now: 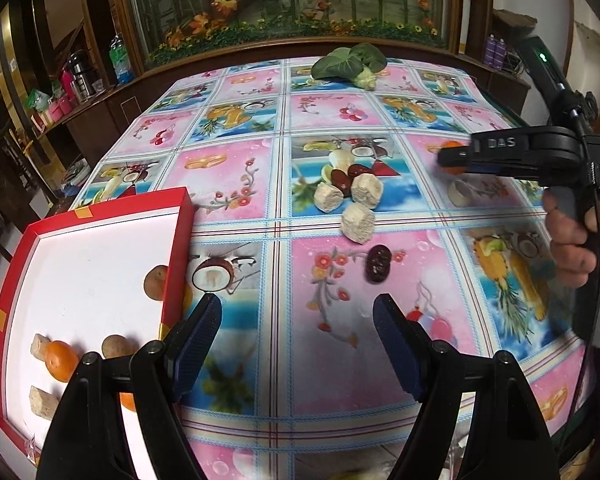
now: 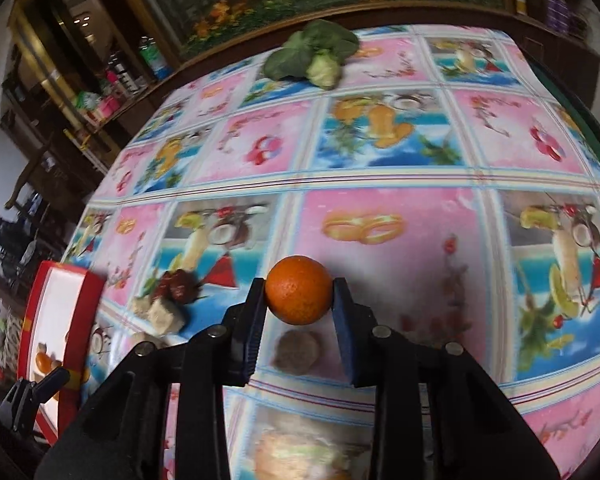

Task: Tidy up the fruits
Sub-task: 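Grasp a mandarin orange with the right tool while the left tool grasps a dark red date, then carry the orange into the tray and open the right tool while the left tool releases the date there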

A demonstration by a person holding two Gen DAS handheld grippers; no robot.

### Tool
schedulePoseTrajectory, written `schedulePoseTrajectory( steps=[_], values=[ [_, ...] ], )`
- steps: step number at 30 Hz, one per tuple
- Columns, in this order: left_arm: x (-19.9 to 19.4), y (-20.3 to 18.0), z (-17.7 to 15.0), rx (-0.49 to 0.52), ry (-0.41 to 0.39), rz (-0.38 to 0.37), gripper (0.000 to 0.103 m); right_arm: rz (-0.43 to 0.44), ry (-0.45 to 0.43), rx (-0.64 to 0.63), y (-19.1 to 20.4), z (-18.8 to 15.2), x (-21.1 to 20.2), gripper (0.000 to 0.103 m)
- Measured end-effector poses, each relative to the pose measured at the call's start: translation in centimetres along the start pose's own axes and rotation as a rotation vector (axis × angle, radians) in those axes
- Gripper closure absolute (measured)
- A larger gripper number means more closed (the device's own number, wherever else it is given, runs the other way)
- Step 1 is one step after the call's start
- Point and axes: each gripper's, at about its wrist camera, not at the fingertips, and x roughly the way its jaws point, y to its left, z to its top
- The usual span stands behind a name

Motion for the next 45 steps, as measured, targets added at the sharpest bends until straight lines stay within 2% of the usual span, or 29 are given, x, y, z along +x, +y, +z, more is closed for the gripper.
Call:
schedulePoseTrajectory(
  steps=[4,17,20,22,26,31,35,40,45],
  values=[
    [0.4,-0.4,0.4,0.017,0.000,-0.010,0.025,-0.010,0.039,0.034,-1.0,0.1,0.6,0.069],
    [3.2,-3.5,1.8,0.069,0.048,-0.059,0.026,-0.013,0.044,0.022,-0.7,0.1,0.6,0.069],
    [4.0,-3.4,1.7,0.045,0.071,-0.086,0.046,-0.012,0.045,0.023,-0.7,0.1,0.6,0.069],
    [3.9,-3.3,1.7,0.032,0.067,-0.098,0.046,-0.012,0.045,0.023,-0.7,0.1,0.6,0.069],
    [3.7,-3.8,1.5,0.047,0.055,-0.120,0.061,-0.012,0.044,0.023,-0.7,0.1,0.6,0.069],
    [3.7,-4.0,1.5,0.047,0.042,-0.129,0.067,-0.014,0.045,0.025,-0.7,0.1,0.6,0.069],
    [3.8,-4.0,1.7,0.046,0.032,-0.134,0.078,-0.010,0.048,0.030,-0.8,0.1,0.5,0.069],
    [3.8,-3.9,1.7,0.039,0.024,-0.129,0.086,-0.008,0.040,0.064,-1.7,0.4,0.1,0.069],
    [3.6,-3.6,1.5,0.023,0.024,-0.141,0.088,0.021,-0.015,0.158,-4.3,1.5,-1.8,0.069]
  ],
)
